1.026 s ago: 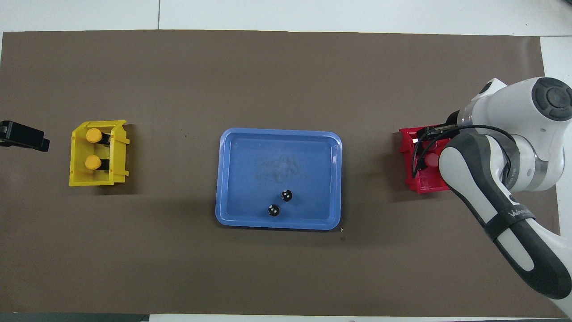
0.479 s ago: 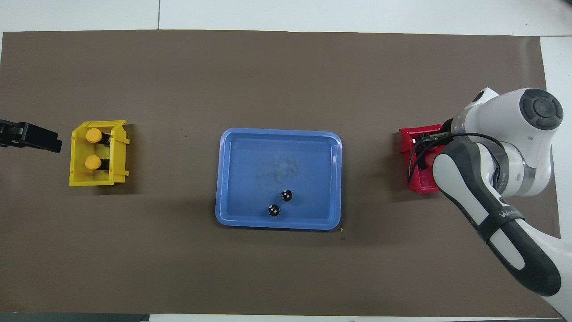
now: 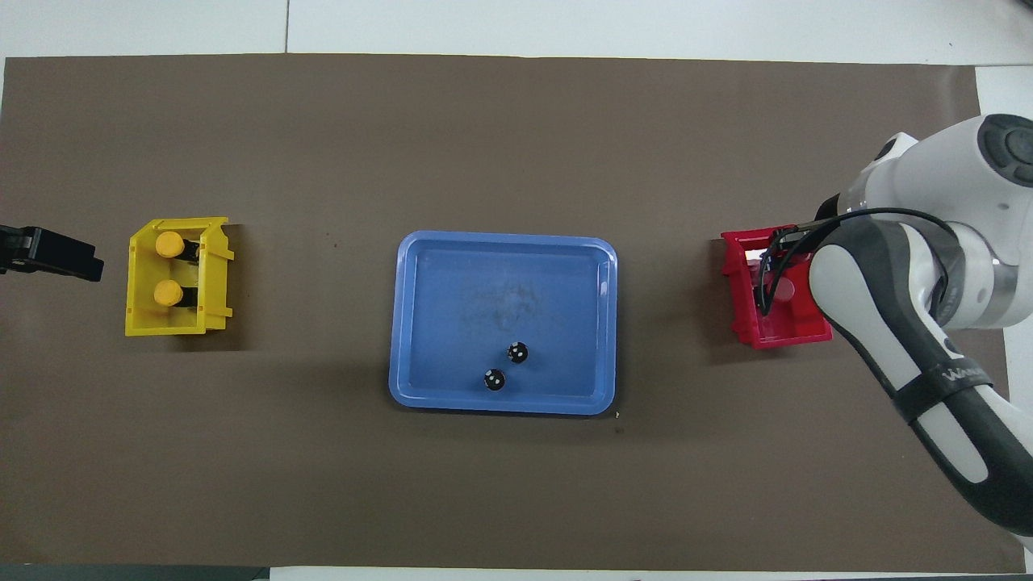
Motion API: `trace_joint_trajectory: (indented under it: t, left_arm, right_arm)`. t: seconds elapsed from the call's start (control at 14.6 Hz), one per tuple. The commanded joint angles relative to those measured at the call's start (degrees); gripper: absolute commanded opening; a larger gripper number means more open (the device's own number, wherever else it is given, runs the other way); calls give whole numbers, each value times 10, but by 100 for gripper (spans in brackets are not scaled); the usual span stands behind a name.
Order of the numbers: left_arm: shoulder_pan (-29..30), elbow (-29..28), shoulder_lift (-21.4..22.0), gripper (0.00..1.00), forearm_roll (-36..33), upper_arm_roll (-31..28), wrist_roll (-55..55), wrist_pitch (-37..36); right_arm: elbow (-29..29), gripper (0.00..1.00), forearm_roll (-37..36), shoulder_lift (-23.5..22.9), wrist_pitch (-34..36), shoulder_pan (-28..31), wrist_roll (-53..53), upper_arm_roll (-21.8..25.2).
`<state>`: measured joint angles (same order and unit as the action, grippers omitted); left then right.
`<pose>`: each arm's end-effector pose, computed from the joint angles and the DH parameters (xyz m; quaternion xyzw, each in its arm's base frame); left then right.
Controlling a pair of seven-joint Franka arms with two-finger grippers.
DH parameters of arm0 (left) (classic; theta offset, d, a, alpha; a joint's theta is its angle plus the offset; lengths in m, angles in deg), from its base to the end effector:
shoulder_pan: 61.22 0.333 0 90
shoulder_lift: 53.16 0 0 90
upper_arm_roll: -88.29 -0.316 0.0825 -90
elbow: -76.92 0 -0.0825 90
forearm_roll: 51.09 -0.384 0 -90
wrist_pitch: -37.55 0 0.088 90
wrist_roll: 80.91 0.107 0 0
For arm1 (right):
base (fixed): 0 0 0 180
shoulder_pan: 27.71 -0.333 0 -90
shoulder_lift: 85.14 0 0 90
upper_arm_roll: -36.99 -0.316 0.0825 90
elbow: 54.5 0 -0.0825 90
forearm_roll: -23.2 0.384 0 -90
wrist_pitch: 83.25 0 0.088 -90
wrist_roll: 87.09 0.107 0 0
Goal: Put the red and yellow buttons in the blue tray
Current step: 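Reach the right gripper into the red holder and grasp a red button, then carry the red button to the blue tray while the left gripper reaches yellow holder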
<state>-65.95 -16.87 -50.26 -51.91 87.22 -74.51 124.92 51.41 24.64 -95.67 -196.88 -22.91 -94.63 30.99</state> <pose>0.5319 -0.0322 0.6171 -0.9957 0.0876 0.0309 0.0059 0.6019 0.0115 0.4209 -0.9970 -0.0702 0.0229 0.0223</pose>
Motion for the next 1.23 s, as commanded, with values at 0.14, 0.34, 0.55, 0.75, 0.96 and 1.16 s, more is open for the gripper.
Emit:
trace_joint_trajectory:
  t: [0.14,0.34,0.55,0.75,0.96,1.16]
  left_arm:
    - [31,-109,25,100,0,1,-7,163]
    - [47,-141,-17,90,0,1,-7,262]
    - [49,-143,-76,73,3,1,-8,323]
    - [48,-158,-113,69,9,1,-15,373]
    - [49,-169,-137,69,9,1,-15,403]
    - [46,-174,-148,69,20,1,-20,409]
  right_arm:
    - [-141,27,-11,-53,79,-79,98,-3]
    - [-143,28,-11,-66,22,-169,250,-4]
    - [-147,27,-28,-114,-7,-269,397,-2]
    - [-141,27,-57,-141,-58,-318,466,-3]
    - [-126,28,-60,-147,-76,-333,473,-3]
    - [-97,28,-60,-145,-107,-338,481,-4]
